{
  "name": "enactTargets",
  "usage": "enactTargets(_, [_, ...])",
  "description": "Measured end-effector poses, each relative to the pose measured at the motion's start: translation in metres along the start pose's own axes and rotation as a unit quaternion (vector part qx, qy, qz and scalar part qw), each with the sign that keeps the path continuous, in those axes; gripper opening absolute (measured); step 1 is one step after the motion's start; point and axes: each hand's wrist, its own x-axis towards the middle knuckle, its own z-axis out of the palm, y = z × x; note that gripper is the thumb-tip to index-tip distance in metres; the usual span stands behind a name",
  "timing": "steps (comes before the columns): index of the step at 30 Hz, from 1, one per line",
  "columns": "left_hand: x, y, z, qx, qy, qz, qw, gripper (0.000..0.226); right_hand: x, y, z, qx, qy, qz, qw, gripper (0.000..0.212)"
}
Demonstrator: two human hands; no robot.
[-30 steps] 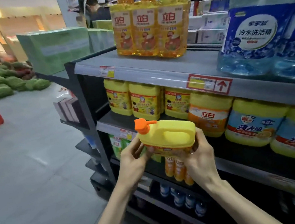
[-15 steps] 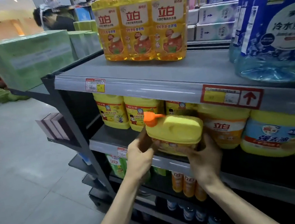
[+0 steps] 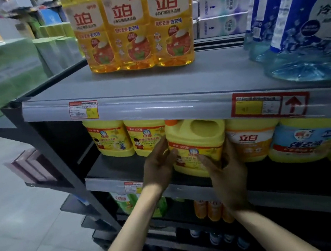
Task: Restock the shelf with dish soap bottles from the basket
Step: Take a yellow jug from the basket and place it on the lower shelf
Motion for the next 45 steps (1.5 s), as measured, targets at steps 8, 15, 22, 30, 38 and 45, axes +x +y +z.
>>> enactTargets(8, [0.001, -0.016, -0.023, 0.086, -0.112, -0.045, 0.989, 0.053, -0.033, 0.001, 0.009, -0.028, 0.101, 0.005, 0.994, 0.056])
enactTargets(15, [-0.007, -0.022, -0.025, 0.052, -0.155, -0.049, 0.985, 0.061, -0.062, -0.002, 0.009, -0.058, 0.022, 0.065, 0.996, 0.079])
enactTargets(22, [0.009, -0.022, -0.024, 0.029, -0.183, -0.066, 0.980, 0.067, -0.062, -0.008, 0.023, -0.123, -0.024, 0.093, 0.988, 0.092])
enactTargets(30, [0.016, -0.018, -0.025, 0.008, -0.203, -0.077, 0.976, 0.070, -0.042, -0.012, 0.027, -0.101, -0.087, 0.120, 0.984, 0.105])
enactTargets(38, [0.015, -0.017, -0.022, 0.028, -0.178, -0.087, 0.980, 0.081, 0.002, -0.016, 0.019, -0.099, -0.131, 0.137, 0.977, 0.104])
enactTargets(45, [0.015, -0.022, -0.029, 0.060, -0.184, -0.103, 0.976, 0.079, -0.001, -0.004, 0.020, -0.107, -0.131, 0.153, 0.974, 0.093])
